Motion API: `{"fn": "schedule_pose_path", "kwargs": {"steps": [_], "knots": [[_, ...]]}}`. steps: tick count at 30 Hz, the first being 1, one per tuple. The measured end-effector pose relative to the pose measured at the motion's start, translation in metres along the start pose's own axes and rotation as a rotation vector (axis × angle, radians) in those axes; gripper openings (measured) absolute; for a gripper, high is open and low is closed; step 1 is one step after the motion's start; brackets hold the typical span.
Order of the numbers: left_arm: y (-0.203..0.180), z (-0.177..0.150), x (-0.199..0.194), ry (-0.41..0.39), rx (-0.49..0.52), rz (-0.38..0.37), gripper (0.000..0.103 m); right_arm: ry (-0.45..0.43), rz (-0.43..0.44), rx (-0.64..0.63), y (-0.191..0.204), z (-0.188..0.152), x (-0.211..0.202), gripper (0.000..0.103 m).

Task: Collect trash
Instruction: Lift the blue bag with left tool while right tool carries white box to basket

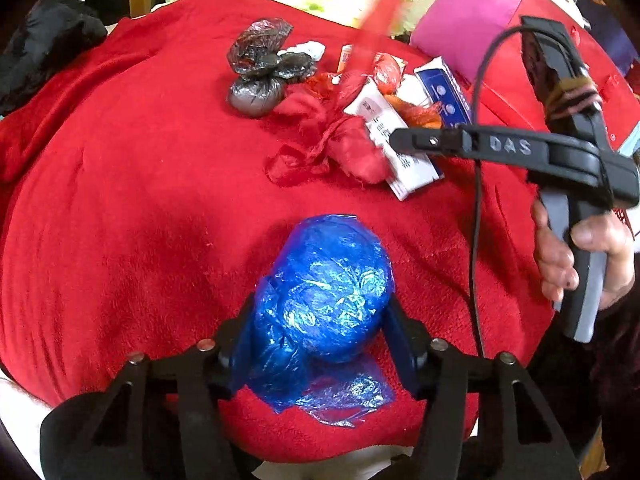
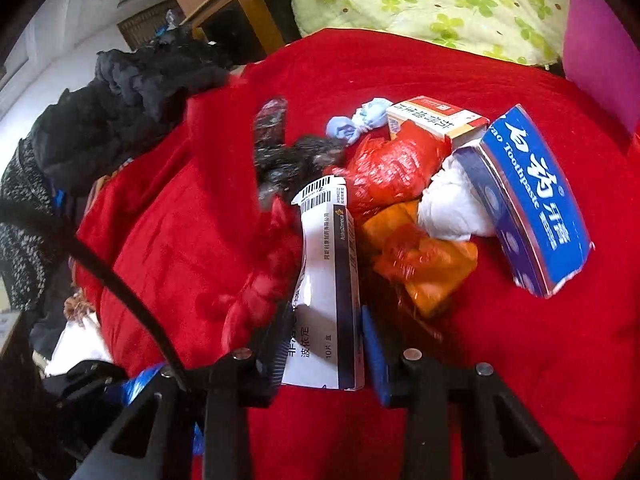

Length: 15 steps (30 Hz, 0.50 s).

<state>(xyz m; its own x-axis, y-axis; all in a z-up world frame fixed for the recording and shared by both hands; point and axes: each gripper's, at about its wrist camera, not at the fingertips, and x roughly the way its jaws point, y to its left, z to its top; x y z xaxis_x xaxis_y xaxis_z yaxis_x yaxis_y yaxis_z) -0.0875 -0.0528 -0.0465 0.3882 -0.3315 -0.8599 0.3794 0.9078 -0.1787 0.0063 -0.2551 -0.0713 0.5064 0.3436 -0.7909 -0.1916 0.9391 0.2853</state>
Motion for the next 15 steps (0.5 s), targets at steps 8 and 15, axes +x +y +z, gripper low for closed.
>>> {"fn": "schedule_pose_path", "kwargs": {"steps": [8, 15], "knots": [[0.014, 0.016, -0.037, -0.077, -0.028, 0.019, 0.059, -0.088, 0.035, 0.005, 0.017, 0.01, -0.023, 0.037], [-0.021, 0.045, -0.061, -0.147, 0.056, -0.003, 0.059, -0.286, 0.022, 0.025, 0.026, -0.003, -0.112, 0.029]]}}
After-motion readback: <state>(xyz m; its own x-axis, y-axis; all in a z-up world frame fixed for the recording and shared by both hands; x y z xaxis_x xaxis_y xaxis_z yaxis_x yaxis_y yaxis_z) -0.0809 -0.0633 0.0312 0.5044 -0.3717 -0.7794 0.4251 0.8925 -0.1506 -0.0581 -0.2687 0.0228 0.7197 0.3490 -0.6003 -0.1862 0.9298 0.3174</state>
